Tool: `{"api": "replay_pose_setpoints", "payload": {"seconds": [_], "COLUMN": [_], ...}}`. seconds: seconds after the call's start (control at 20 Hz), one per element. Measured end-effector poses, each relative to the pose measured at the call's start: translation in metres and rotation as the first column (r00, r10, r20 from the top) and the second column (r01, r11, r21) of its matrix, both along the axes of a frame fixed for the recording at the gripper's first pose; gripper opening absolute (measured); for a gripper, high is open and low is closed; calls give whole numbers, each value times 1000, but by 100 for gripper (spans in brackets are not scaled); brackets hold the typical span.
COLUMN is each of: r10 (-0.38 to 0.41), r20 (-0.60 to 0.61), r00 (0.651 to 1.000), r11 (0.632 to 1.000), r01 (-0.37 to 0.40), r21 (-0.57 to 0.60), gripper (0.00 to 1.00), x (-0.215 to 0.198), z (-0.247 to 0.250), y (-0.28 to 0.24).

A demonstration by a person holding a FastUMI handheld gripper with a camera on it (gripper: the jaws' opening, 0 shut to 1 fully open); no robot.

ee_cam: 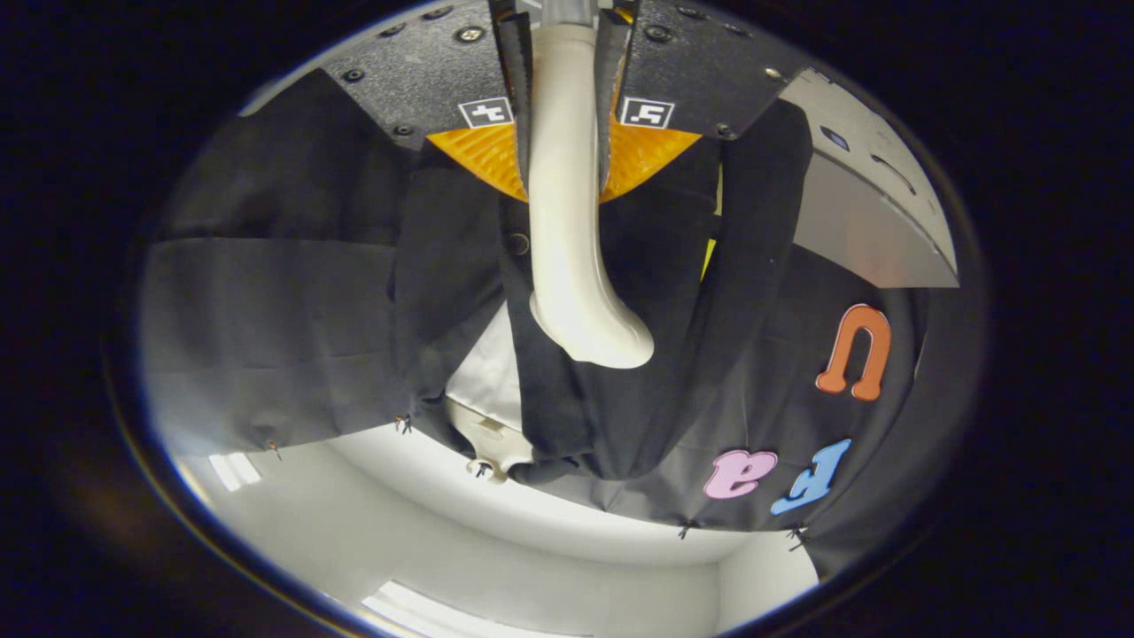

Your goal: Iron the clothes twice with a garment steamer, once on the left side and once on the right side.

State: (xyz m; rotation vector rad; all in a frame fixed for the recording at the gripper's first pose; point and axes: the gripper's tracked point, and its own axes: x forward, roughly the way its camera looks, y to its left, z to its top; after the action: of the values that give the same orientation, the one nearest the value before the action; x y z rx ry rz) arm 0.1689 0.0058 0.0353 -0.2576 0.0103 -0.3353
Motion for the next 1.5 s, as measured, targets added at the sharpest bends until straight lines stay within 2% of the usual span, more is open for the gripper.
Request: {"api": "replay_pose_setpoints", "payload": {"seconds": [0.45,0.8,1.25,1.5], "r10": [-1,-15,-34,-46], "r20": [-139,-259,-414,-497], "r00": [990,966,910,866], "r11": [999,998,995,990], "r01": [9,31,68,106], "r21": [53,55,66,93], "gripper": [31,31,31,31], "x": [-29,-59,-91,-112], "z": [-80,-151,-226,-265], "y": [-6,-7,-6,-6]}}
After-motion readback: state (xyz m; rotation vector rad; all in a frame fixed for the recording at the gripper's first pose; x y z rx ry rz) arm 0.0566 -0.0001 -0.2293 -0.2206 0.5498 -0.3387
